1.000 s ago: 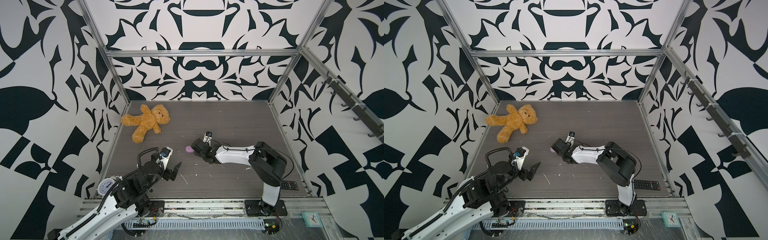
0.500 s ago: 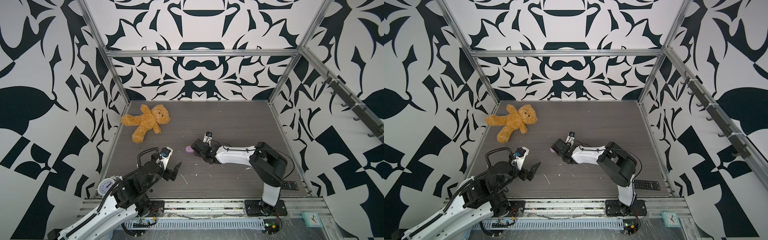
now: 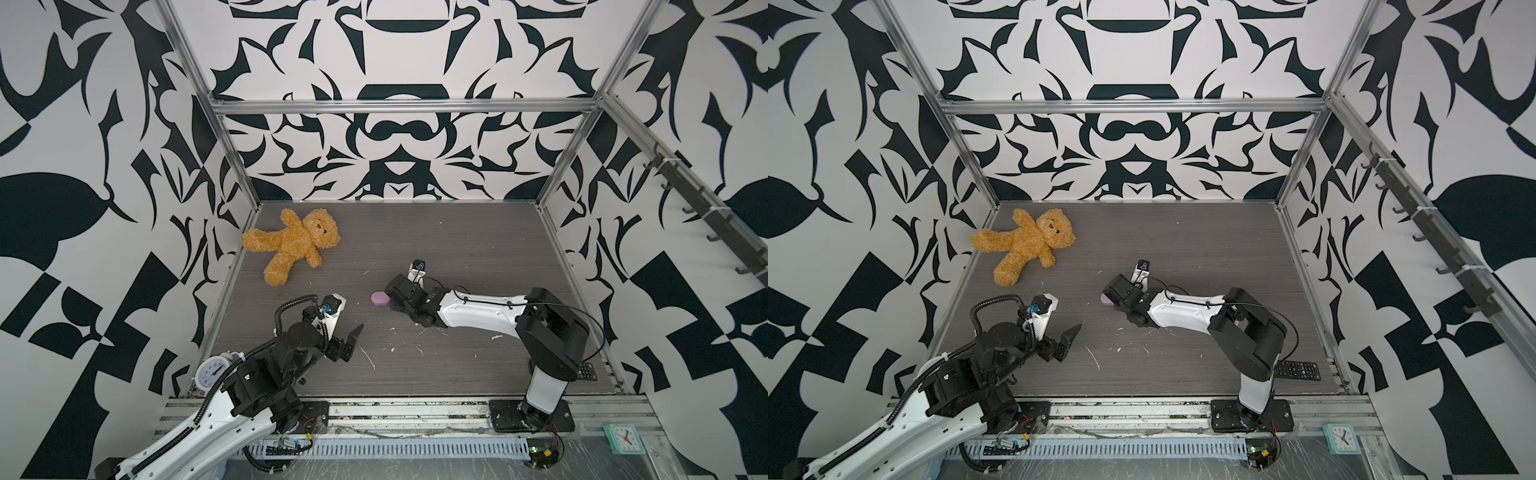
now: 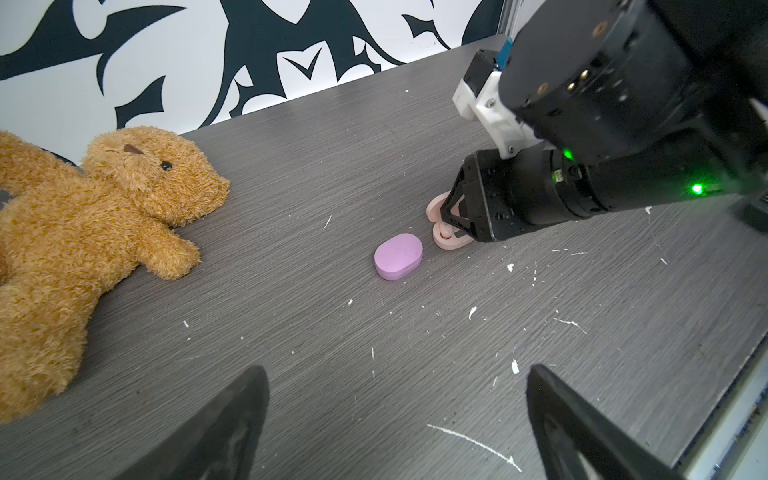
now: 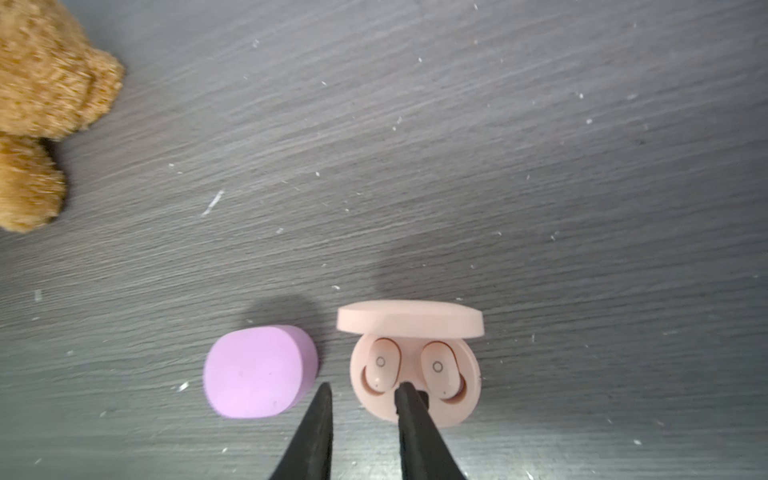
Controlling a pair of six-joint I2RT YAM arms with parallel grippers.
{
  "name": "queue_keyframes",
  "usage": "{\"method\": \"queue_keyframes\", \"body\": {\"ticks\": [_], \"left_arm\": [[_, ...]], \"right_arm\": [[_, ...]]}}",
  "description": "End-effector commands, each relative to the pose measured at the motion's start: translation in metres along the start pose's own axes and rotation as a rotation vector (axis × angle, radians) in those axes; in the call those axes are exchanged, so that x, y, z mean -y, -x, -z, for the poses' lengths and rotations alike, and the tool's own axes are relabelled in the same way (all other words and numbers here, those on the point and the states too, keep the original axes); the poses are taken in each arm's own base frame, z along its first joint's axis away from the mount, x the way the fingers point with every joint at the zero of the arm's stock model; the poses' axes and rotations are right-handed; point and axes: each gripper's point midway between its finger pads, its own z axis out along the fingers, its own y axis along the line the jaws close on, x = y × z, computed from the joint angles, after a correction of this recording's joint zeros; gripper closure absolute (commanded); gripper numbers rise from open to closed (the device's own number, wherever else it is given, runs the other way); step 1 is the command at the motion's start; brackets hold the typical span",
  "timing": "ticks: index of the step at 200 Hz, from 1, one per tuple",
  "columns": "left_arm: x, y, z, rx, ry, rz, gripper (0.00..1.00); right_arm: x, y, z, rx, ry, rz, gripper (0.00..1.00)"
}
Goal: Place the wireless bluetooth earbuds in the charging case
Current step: 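Open the right gripper and lift it off the pale pink case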
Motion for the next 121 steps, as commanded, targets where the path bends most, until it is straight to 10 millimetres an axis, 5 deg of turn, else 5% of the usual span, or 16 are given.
{"method": "queue_keyframes", "body": {"ticks": [1,43,121], "left_arm": [[0.001,0.001,0.000,-0.001,-0.005,0.002,0.01],[-0.001,0.003,0.002,0.010,0.003,0.007,0.01],[0.000,0.005,0.004,0.031,-0.008,0.009,0.01]], "right_arm": [[-0.007,0.008,0.018,0.005,0.047,0.038,0.69],[-0.006,0.015,0.041,0.004,0.081,0.089,0.64],[0.031,0.059,0.085,0.087,0.117,0.152,0.26]]}}
